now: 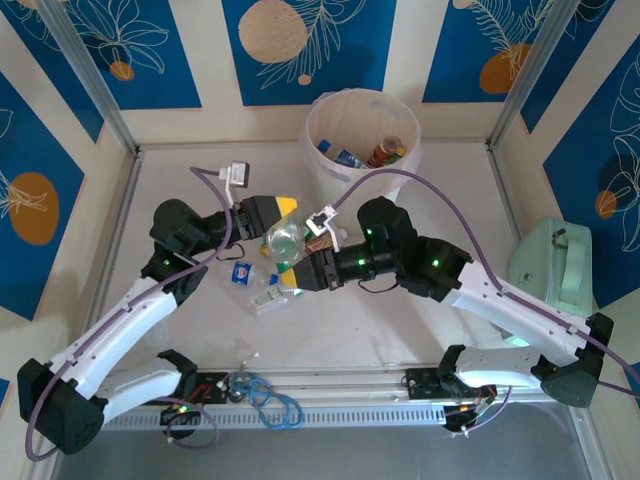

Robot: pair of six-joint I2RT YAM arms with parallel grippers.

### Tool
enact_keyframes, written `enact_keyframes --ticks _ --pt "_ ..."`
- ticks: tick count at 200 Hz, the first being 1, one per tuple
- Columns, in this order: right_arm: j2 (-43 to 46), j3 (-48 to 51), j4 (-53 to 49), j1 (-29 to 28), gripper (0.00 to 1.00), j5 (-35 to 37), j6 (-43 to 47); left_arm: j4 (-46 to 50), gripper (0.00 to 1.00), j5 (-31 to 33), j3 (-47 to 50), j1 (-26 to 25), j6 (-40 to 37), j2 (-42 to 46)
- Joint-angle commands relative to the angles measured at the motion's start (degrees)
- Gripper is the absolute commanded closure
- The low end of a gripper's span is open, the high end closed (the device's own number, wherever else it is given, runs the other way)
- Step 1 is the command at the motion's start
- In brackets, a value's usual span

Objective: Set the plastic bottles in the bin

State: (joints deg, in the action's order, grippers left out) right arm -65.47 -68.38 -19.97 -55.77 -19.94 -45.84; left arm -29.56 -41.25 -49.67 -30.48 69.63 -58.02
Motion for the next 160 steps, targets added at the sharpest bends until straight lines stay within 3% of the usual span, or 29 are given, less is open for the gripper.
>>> enact_keyframes --ticks 1,19,29,39,50,67,104,131,160 --pt "1.1 -2.1 -0.4 0.2 0.66 1.0 -0.3 1.8 0.36 5.6 0.7 0.8 -0.2 2.0" --pt "1.3 -2.7 -1.9 -0.1 0.59 3.5 -0.1 5.0 0.38 8.6 0.6 0.9 -1.3 2.9" --pt "1.0 -4.0 -5.4 -0.9 0.48 8.1 0.7 9.2 0.38 11.3 0.5 1.3 -2.4 3.8" --pt "0.8 -5.8 -9.8 -2.7 0.38 15.7 1.6 13.5 0.38 14.5 0.1 1.9 -3.1 4.6" --pt "1.0 -7.2 -14.4 -6.5 0.28 28.8 1.5 20.1 0.38 19.2 -0.6 2.6 -3.3 5.8" --pt "1.0 -7.1 -17.3 -10.1 0.22 40.2 0.2 33.2 0.38 26.7 -3.1 3.3 -3.7 7.2" --pt "-1.8 -8.3 -19.3 -12.9 0.18 42.9 -0.3 51.3 0.42 31.4 -7.0 4.9 -2.9 6.9" --pt "-6.6 -13.1 -23.1 -14.4 0.16 44.8 1.1 49.6 0.43 29.6 -4.6 5.5 1.3 7.7" --pt "-10.5 -16.9 -22.3 -14.2 0.15 41.7 3.0 45.5 0.43 26.8 -2.8 6.0 4.6 7.5"
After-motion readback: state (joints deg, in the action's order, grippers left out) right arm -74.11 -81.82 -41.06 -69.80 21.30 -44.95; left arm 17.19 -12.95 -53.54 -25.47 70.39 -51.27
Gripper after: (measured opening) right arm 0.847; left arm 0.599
